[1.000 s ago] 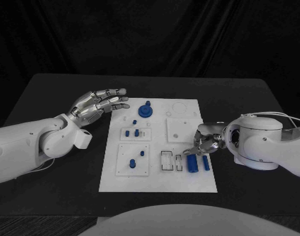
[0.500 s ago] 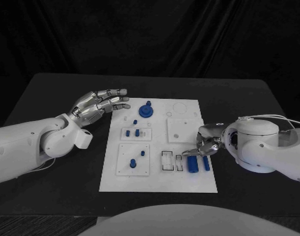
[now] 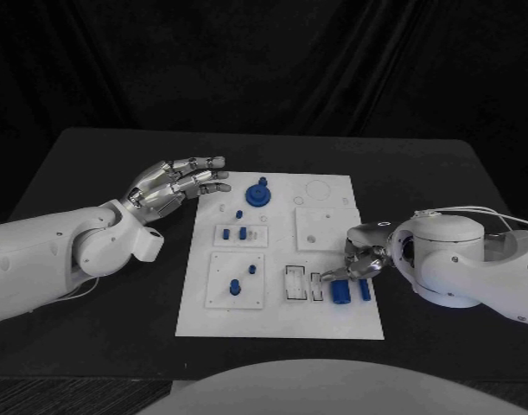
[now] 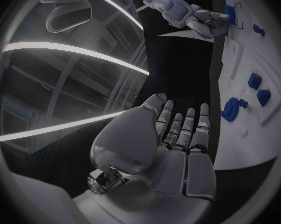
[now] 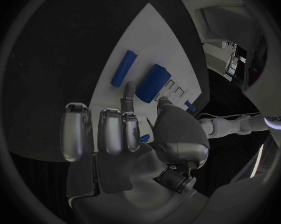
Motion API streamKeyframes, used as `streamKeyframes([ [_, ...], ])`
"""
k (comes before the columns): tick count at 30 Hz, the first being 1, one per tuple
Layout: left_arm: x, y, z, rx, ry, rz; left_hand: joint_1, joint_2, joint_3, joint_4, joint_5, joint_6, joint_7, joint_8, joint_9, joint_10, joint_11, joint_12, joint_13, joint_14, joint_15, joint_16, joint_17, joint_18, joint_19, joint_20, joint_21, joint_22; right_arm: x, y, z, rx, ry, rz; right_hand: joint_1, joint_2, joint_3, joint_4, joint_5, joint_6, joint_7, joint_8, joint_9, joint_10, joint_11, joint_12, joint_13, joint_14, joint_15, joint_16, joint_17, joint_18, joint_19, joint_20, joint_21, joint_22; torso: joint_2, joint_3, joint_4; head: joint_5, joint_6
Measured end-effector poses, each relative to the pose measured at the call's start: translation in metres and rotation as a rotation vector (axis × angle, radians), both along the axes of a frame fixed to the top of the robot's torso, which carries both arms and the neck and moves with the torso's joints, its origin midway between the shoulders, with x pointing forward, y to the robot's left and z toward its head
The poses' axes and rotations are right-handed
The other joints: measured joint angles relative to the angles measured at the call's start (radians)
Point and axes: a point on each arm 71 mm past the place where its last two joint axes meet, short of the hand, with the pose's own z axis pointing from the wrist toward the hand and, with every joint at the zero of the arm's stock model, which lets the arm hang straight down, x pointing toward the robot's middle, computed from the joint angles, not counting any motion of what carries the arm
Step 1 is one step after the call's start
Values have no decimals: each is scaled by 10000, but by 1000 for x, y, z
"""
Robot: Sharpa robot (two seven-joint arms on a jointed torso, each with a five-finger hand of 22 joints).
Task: Assemble the parts on the task board
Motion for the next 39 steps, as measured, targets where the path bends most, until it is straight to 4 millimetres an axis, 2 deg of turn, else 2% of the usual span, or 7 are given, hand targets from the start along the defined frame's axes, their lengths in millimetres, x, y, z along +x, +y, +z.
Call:
streamKeyframes([
  [5, 0, 0, 0, -17, 11, -29, 0, 0, 0, 0, 0, 0, 0, 0, 1, 0, 0, 0, 0, 0, 0, 0, -2, 0, 0, 0, 0, 1, -1, 0, -4, 81, 293, -74, 1133, 180, 137, -501, 717, 64, 0, -335, -223, 0, 0, 0, -1, 0, 0, -146, 0, 0, 0, 0, -233, 0, 0, 1, 1, 10, 0],
  [9, 0, -1, 0, -35, 18, -64, 0, 0, 0, 0, 0, 0, 0, 0, 1, 0, 0, 0, 0, 0, 0, 0, -2, 0, 0, 0, 0, 1, -1, 0, -7, 73, 498, -109, 1523, 241, 280, -721, 753, -57, 122, -521, -315, -39, 40, 0, -2, 23, 23, -230, -116, 1, 0, 0, -377, 0, 2, 2, 8, 0, 0],
  [19, -1, -3, -1, -71, 39, -136, -40, -40, 0, 0, -1, 0, 0, 0, -8, 0, 0, 1, 0, -39, 37, 0, -13, 1, 0, 0, 0, -8, -1, 1, -8, 248, 786, -170, 2295, 287, 574, -1432, 2106, -460, 221, -871, -417, -32, 119, 0, -3, -2, 149, -302, -338, 2, -19, 130, -543, -1, 3, 0, 10, 35, 0],
  [29, -1, -4, -1, -86, 62, -172, -39, -40, -1, 0, -1, 0, 0, 0, -8, 0, 0, 1, 0, -38, 37, 0, -16, 0, 0, 0, 0, -8, -1, -2, -9, 1116, 1030, -672, 2865, -71, 820, -1239, 6757, -467, 153, -739, -121, -32, 140, 0, -4, 15, 163, -340, -408, 1, -3, 146, -592, -1, -1, -2, 10, 32, 0],
  [34, -1, -3, -2, -87, 83, -172, -39, -40, 27, -27, -1, 0, 0, 0, -7, 0, 0, 2, -1, -38, 37, 0, -16, 0, 0, 0, 0, -7, -6, -3, -8, 1936, 1191, -1126, 2868, -76, 1019, -1038, 7457, -538, 81, -441, 152, -66, 99, 0, -5, 8, 114, -340, -414, 1, -3, 146, -592, -1, -3, -1, 11, 104, 0],
  [37, -1, -4, -3, -88, 89, -176, -39, -40, 27, -27, -1, -1, 0, 0, -7, 0, 0, 2, -1, -38, 37, 0, -16, 0, 0, 0, 0, -7, -6, -3, -2, 2538, 1338, -1481, 2661, 117, 1020, -1037, 7922, -559, 65, -357, 154, -64, 98, 0, -5, 8, 114, -340, -403, 2, -22, 126, -674, -1, -3, -1, 10, 150, 0],
  [39, -1, -4, -3, -92, 89, -186, -39, -39, 55, 1, -1, 0, 0, 0, -7, 0, 0, 3, -1, -38, 37, 0, -16, 1, 0, 0, 0, -7, -4, -2, 5, 2989, 1436, -1758, 2457, 77, 1021, -1036, 8158, -602, 43, -140, 510, -56, 89, 0, -5, 8, 114, -340, -430, 1, -39, 110, -715, -2, -3, 0, 9, 156, 0],
])
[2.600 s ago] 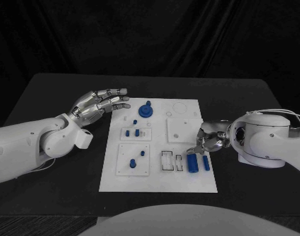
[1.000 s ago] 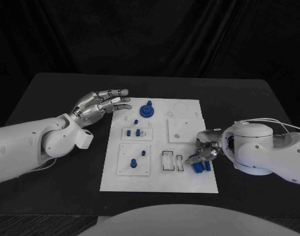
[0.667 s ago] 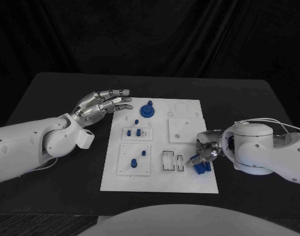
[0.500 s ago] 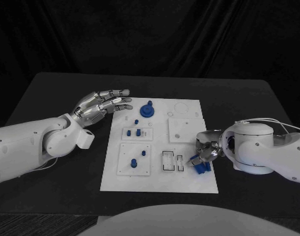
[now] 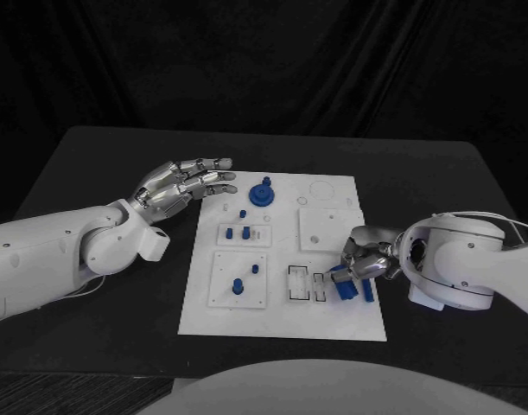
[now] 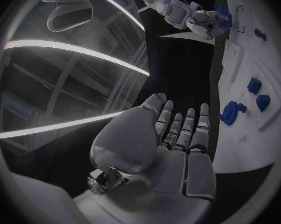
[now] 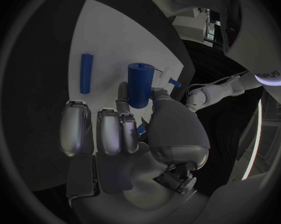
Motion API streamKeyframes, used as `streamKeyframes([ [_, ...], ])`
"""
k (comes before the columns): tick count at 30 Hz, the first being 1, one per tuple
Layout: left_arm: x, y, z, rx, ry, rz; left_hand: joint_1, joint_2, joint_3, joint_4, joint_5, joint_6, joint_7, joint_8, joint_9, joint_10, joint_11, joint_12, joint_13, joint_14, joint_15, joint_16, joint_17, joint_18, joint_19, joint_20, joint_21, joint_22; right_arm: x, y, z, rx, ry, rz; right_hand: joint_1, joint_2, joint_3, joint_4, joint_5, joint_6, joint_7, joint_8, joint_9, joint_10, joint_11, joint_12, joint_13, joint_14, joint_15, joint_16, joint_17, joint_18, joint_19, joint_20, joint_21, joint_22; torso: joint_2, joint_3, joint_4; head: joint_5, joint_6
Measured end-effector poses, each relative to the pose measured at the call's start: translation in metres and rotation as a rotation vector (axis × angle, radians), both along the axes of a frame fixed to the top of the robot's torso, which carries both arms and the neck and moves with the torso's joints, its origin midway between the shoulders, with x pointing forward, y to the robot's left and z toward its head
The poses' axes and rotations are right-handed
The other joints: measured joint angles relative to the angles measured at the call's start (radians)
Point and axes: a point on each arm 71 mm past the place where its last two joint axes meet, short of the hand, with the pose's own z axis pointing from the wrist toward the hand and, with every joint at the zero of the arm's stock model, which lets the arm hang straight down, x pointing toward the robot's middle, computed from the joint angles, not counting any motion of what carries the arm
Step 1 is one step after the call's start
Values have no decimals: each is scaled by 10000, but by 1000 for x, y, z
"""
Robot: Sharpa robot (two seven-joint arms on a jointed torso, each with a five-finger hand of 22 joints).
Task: Assemble the parts on the task board
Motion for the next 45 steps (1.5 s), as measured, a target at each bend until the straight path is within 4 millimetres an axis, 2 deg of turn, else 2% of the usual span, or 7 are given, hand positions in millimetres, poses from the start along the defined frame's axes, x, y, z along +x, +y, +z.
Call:
streamKeyframes([
  [7, 1, -2, 0, -7, -1, -26, 0, 0, -1, -1, 0, 0, 0, 0, 1, 0, 0, 0, 0, 0, 0, 0, 0, 0, 0, 0, 0, 0, 2, 9, 9, 1257, 738, -782, -409, -57, 192, 192, 105, -23, -19, 124, 361, 22, -23, 0, -1, 1, -2, 0, -49, 0, 39, -39, 0, 9, -1, 2, 0, -15, 0],
  [14, 1, -2, -1, -4, 0, -31, 0, 0, -1, 0, 38, 0, 0, 0, 1, 0, 0, 1, 0, 0, 0, 0, 0, -1, 0, 0, 0, -9, 6, 22, 5, 1787, 1334, -1095, -804, -57, 803, 770, -1048, -292, 24, 180, 514, 39, -72, 0, -1, 9, -28, 0, -181, 0, 39, -38, -69, 8, 0, -3, 6, 42, 0],
  [17, 1, -3, -1, -6, 2, -39, 0, 0, -1, 0, 39, 0, 0, 0, 2, 0, 0, 1, 0, 0, 0, 0, 0, -1, 0, 0, 0, -9, 9, 23, 1, 1844, 1506, -1232, -1103, -69, 1261, 387, -1380, -356, 63, 182, 535, 40, -73, 0, -2, 9, -29, -56, -278, 10, 38, -39, -257, 8, 2, -9, 5, 49, 0],
  [22, 1, -4, -2, -10, 19, -54, 0, 0, -1, 0, 38, 0, 0, 0, 2, 0, 0, 1, 0, 0, 0, 0, 0, 0, 0, 0, 0, -9, 10, 26, -7, 1878, 1774, -1336, -1267, -42, 1749, -102, -2433, -636, 155, 128, 523, 33, -16, 0, -2, 9, -28, -123, -447, 163, 39, -38, -562, 7, 8, -10, 8, 58, 0],
  [27, 0, -4, -4, -17, 61, -71, -40, 41, 41, -43, 38, 0, 0, 0, -9, 0, 0, -74, 0, 0, 0, -40, -9, -1, 0, 0, 0, -8, 10, 30, -14, 1869, 1930, -1331, -1385, -32, 1956, -308, -2891, -827, 248, 32, 508, 33, 43, 0, 6, -9, 35, -170, -533, 163, -53, 53, -778, 6, 13, -10, 9, 68, -1],
  [29, 0, -4, -4, -20, 73, -76, -40, 40, 41, -43, 38, 0, 0, 0, -9, 0, 0, -74, 0, 0, -1, -40, -10, -1, 0, 0, 0, -8, 9, 31, -16, 1854, 1980, -1305, -1476, -11, 2346, -697, -3131, -929, 281, -26, 488, 36, 113, 0, 6, 7, 53, -200, -582, 161, -82, 82, -892, 6, 11, -10, 12, 60, -1],
  [45, -1, -5, -5, -39, 101, -107, -40, 40, 41, -42, 38, 0, 0, 0, -8, 0, 0, -74, 0, 0, 0, -39, -9, -1, 0, 0, 0, -7, 9, 41, -20, 1882, 2133, -1045, -1640, 66, 2491, -842, -4232, -1147, 357, -109, 388, 32, 185, 0, 3, 7, 124, -233, -614, 317, -161, 161, -1065, 4, 10, -3, -2, 196, -1],
])
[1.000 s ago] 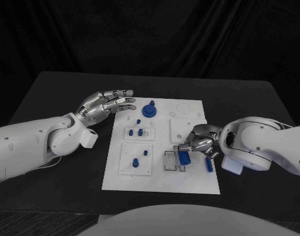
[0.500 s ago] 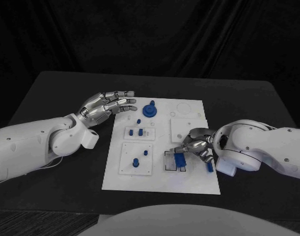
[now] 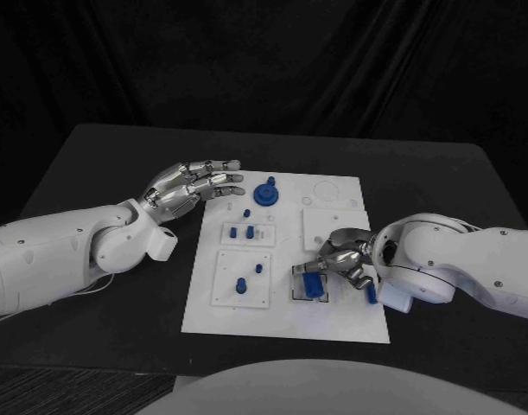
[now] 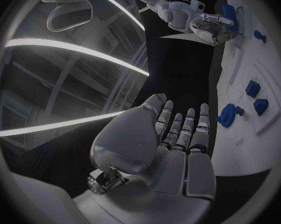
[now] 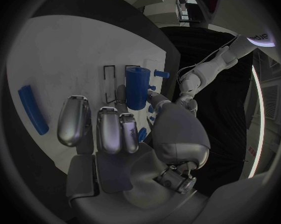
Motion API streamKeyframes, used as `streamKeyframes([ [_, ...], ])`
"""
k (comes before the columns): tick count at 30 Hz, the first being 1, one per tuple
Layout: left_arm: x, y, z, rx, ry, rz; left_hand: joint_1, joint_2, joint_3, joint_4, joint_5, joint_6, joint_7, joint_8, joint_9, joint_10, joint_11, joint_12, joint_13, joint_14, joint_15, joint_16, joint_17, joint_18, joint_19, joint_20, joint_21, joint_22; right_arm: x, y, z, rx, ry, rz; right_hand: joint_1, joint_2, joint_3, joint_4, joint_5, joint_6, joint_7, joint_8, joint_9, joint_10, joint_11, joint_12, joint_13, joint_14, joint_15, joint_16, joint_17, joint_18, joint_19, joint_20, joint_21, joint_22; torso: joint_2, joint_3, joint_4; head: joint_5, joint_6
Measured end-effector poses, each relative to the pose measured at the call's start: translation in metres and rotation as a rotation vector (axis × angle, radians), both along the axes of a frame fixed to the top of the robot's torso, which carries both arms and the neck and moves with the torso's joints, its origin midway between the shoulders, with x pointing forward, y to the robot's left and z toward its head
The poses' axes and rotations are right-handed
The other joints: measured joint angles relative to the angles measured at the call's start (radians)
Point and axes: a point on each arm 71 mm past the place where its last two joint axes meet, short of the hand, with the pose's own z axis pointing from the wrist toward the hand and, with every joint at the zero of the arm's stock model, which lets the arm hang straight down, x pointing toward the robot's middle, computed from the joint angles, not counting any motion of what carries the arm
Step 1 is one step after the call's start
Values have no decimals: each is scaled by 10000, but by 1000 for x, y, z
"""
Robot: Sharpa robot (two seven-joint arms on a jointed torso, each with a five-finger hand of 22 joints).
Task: Assemble the parts on the task board
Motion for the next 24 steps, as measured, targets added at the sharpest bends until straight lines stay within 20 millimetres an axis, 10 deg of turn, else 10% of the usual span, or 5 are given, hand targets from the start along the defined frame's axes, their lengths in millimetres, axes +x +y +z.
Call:
streamKeyframes([
  [14, 0, -2, -1, -20, 14, -43, 0, 0, 27, 28, 0, 0, 0, 0, 1, 0, 0, 0, 0, 0, 0, 0, 0, 0, 0, 0, 0, -8, 1, -2, -2, -189, 154, 150, -584, 88, -1019, 818, -2760, -254, 109, 52, -201, 3, 67, 0, -2, -8, 61, 0, -67, -2, 54, 54, -13, -1, -3, -1, 8, 39, 0],
  [24, 0, -2, -2, -27, 36, -62, 0, 0, 27, 28, 0, 0, 0, 0, 2, 0, 0, 0, 0, 0, 0, 0, 0, 0, 0, 0, 0, -8, 2, -2, -2, -239, 202, 220, -597, 102, -1286, 922, -3220, -301, 85, 80, -227, 3, 67, 0, -3, -8, 61, 0, -130, -3, 55, 54, -50, -2, -4, -7, -6, 68, 0],
])
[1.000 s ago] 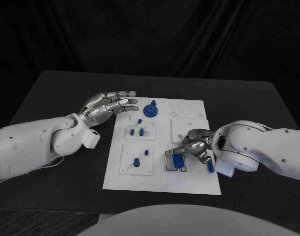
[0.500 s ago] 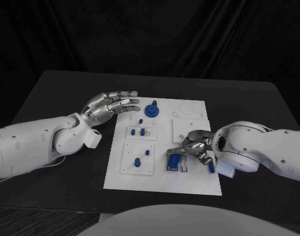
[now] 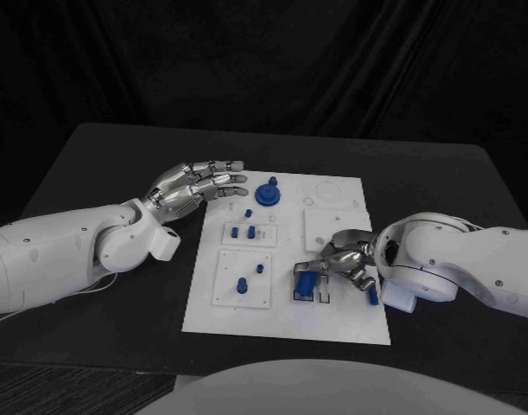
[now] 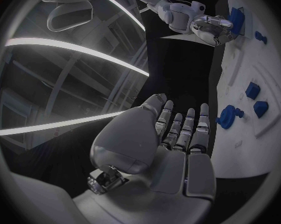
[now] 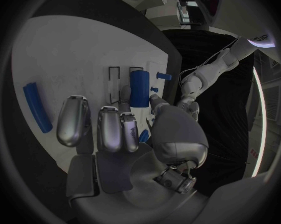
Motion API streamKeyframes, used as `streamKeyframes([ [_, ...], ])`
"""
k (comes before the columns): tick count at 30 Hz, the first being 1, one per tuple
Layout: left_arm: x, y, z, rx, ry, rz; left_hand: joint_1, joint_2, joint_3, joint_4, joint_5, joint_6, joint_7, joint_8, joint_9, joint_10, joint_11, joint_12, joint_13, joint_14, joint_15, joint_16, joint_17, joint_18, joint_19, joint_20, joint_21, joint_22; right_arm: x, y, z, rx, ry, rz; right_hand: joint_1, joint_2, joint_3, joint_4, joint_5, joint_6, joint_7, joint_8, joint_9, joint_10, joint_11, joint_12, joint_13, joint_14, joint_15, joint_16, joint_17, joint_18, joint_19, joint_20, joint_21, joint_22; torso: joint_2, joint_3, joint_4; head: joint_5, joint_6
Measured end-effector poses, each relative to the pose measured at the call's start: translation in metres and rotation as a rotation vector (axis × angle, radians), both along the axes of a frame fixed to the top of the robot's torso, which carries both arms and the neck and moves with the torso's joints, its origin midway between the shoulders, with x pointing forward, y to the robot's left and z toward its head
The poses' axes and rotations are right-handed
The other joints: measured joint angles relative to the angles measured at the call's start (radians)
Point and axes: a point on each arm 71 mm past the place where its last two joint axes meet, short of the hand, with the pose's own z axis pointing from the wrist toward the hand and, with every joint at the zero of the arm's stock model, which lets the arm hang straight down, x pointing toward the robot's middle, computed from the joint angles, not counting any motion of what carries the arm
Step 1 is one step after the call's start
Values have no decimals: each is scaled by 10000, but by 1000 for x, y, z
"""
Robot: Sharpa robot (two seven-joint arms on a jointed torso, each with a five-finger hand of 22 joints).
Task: Assemble the parts on the task board
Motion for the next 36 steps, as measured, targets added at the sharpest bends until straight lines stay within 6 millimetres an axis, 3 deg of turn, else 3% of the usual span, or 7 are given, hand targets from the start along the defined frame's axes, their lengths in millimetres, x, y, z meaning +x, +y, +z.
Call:
streamKeyframes([
  [8, 0, 0, -1, -2, 16, -8, 0, 0, 0, 0, 0, 0, 0, 0, 0, 0, 0, 0, 0, -36, 36, 0, -10, 0, 0, 0, 0, 1, 0, 0, 0, -7, 10, 20, 172, 29, -126, -126, 0, -38, 38, 77, -28, 0, 0, 0, -1, 0, 0, 0, 7, -1, 0, 0, 0, -1, -4, 6, -4, -21, 0],
  [15, 0, 0, -2, -8, 36, -19, 0, -1, 0, 0, 0, 0, 0, 0, 1, 0, 0, 0, 0, -36, 36, 0, -10, 0, 0, 0, 0, 1, 0, 0, 0, -60, -35, 101, 583, -102, -267, -439, 12, -77, 0, 265, 26, 0, 0, 0, -1, 0, 0, 0, -18, -2, 0, 0, -3, -1, -4, 12, -3, -35, 0],
  [19, -1, 0, -2, -13, 50, -29, 1, -1, 0, 0, 0, 0, 0, 0, 1, 0, 0, 0, 0, -36, 36, 0, -10, 0, 0, 0, 0, 1, 0, 1, 0, -106, -97, 198, 585, -192, -663, -386, -598, -377, 7, 419, 129, -8, 37, 0, -1, 0, 0, 0, -46, -1, 0, 0, -46, -1, -3, 14, -3, -27, 0],
  [21, -1, 0, -2, -16, 57, -34, 0, 0, 1, -2, 0, 0, 0, 0, 1, 0, 0, 0, 0, -36, 36, 0, -10, 1, 0, 0, 0, 2, 0, 2, 1, -124, -143, 280, 490, -449, -938, -235, -708, -616, 4, 524, 215, 0, 74, 0, -2, -8, 62, 0, -54, -2, 0, 0, -46, -1, -3, 15, -4, -23, 0],
  [26, -1, 0, -3, -20, 67, -42, 0, -1, 29, -29, 0, 0, 0, 0, -8, 0, 0, 0, 0, -36, 36, 0, -10, 0, 0, 0, 0, -7, -1, 2, 1, -204, -258, 431, 515, -740, -1768, 383, -708, -1142, -203, 1160, 772, 1, 146, 0, -2, -18, 128, 5, 51, -2, 38, 38, -86, -1, -3, 15, -4, -6, 0],
  [29, -1, 0, -3, -21, 80, -46, 0, 0, 29, -29, 0, 0, 0, 0, -8, 0, 0, 0, 0, -36, 36, 0, -10, 0, 0, 0, 0, -8, -1, 2, 1, -256, -357, 516, 639, -947, -2392, 952, -707, -1500, -278, 1852, 1338, -11, 206, 0, -2, 8, 154, 72, 192, -2, 33, 43, -85, -2, -3, 14, -3, 10, 0],
  [36, -1, 0, -4, -18, 98, -49, 1, -1, 28, -29, 0, 0, 0, 0, -8, 0, 0, 0, 0, -36, 36, 0, -10, 0, 0, 0, 0, -7, -4, 0, 1, -222, -555, 608, 719, -818, -2985, 1044, -707, -2234, -543, 2692, 1921, -11, 207, 0, 5, 8, 154, 186, 387, -3, 2, 74, -156, -2, -1, 12, 1, 79, 0],
])
